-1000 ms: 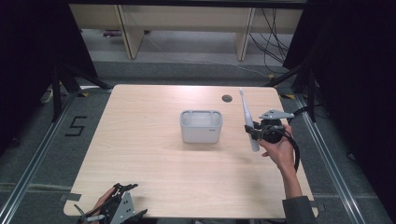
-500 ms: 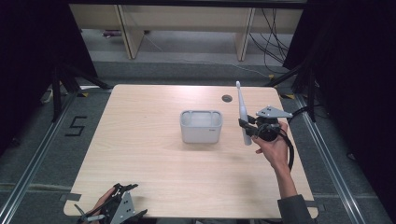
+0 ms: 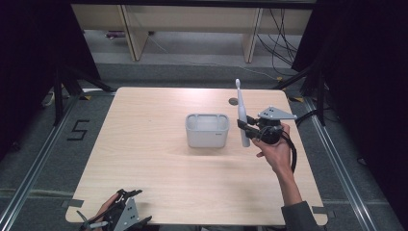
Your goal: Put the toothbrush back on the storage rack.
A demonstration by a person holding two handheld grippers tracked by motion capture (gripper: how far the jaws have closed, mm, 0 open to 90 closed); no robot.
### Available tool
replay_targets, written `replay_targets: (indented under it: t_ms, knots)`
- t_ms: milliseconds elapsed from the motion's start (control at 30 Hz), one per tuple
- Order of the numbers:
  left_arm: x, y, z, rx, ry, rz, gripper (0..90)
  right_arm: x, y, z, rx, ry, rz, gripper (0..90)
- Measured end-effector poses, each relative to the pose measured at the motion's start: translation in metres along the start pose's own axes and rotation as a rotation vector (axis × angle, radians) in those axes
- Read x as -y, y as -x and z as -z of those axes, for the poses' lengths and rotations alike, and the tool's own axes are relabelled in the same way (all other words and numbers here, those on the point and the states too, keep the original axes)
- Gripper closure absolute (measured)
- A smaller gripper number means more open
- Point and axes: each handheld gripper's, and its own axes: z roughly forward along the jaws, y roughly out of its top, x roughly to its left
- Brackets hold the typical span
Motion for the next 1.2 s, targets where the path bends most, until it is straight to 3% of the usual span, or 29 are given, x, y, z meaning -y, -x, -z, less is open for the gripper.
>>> replay_targets:
  t_ms: [33, 233, 367, 400, 500, 567, 733, 767, 833, 933, 1033, 1200]
  knots:
    - [0.000, 0.000, 0.000, 0.003, -0.007, -0.003, 15.6, -0.001, 0.000, 0.000, 0.000, -0.006, 0.019, 66.7]
    - [0.000, 0.000, 0.001, 0.000, -0.004, -0.001, 15.6, -0.004, -0.007, -0.008, -0.033, 0.012, 0.005, 66.7]
    - [0.000, 0.000, 0.000, 0.006, -0.006, -0.004, 15.6, -0.006, -0.013, -0.012, -0.051, 0.008, 0.020, 66.7]
    - [0.000, 0.000, 0.000, 0.005, -0.006, -0.003, 15.6, -0.007, -0.016, -0.014, -0.056, 0.010, 0.002, 66.7]
    - [0.000, 0.000, 0.000, 0.004, -0.005, -0.001, 15.6, -0.010, -0.019, -0.019, -0.077, 0.028, 0.030, 66.7]
    - [0.000, 0.000, 0.000, -0.002, -0.004, 0.001, 15.6, -0.011, -0.023, -0.021, -0.070, 0.034, 0.007, 66.7]
    - [0.000, -0.001, 0.000, 0.005, -0.015, -0.008, 15.6, -0.015, -0.028, -0.027, -0.089, 0.050, 0.030, 66.7]
    - [0.000, 0.000, -0.001, 0.006, -0.004, 0.001, 15.6, -0.015, -0.031, -0.027, -0.100, 0.041, -0.004, 66.7]
    - [0.000, 0.000, -0.001, 0.006, 0.005, 0.009, 15.6, -0.017, -0.032, -0.029, -0.112, 0.047, 0.009, 66.7]
    - [0.000, 0.000, 0.000, 0.006, -0.002, -0.002, 15.6, -0.018, -0.034, -0.031, -0.121, 0.048, -0.020, 66.7]
    - [0.000, 0.000, 0.000, 0.007, -0.008, 0.001, 15.6, -0.020, -0.036, -0.037, -0.131, 0.081, 0.000, 66.7]
    - [0.000, 0.000, 0.000, 0.015, -0.018, 0.001, 15.6, -0.024, -0.038, -0.044, -0.141, 0.094, -0.008, 66.6]
